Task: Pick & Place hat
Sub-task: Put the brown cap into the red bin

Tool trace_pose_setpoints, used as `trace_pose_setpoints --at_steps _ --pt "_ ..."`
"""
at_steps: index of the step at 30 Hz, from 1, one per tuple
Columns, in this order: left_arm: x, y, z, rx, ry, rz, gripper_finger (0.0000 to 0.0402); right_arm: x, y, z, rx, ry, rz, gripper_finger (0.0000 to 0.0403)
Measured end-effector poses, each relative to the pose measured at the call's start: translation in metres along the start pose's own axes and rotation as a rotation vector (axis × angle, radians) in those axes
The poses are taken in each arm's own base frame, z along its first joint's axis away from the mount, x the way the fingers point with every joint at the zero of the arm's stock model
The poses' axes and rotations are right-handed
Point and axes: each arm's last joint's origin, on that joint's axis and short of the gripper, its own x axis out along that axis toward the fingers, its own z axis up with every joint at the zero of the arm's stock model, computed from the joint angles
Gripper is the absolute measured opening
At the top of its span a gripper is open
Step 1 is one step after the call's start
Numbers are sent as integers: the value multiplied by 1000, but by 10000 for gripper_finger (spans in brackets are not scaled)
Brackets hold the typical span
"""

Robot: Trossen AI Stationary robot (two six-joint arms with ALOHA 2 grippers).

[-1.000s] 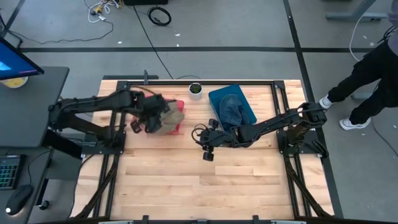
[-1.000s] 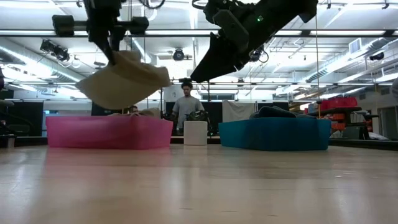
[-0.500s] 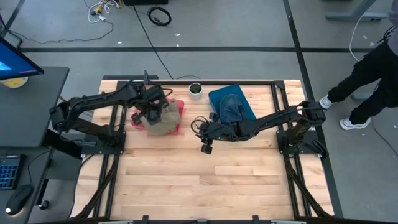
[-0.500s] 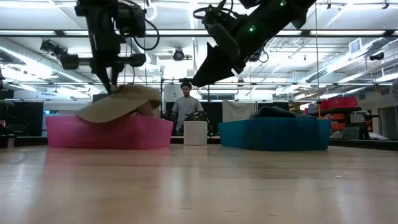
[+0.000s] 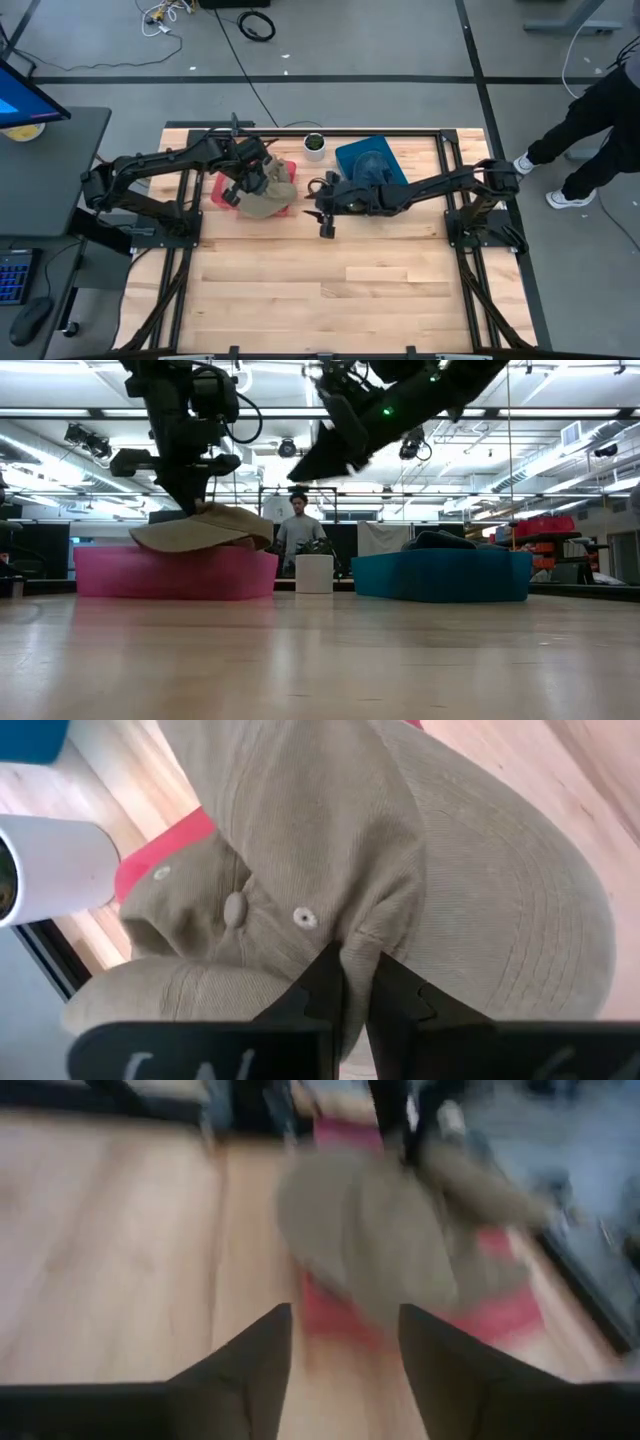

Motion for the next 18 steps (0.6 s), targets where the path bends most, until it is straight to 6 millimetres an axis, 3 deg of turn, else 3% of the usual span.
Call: trace_pose_setpoints --at_steps 8,13,18 --pt "0 3 1 -75 -18 28 35 19 -19 0 -3 -164 53 260" --pt "0 5 2 -231 -30 45 45 36 -31 -19 45 -100 26 255" --pt "0 5 2 -218 -31 46 47 56 -45 -28 64 -73 -6 240"
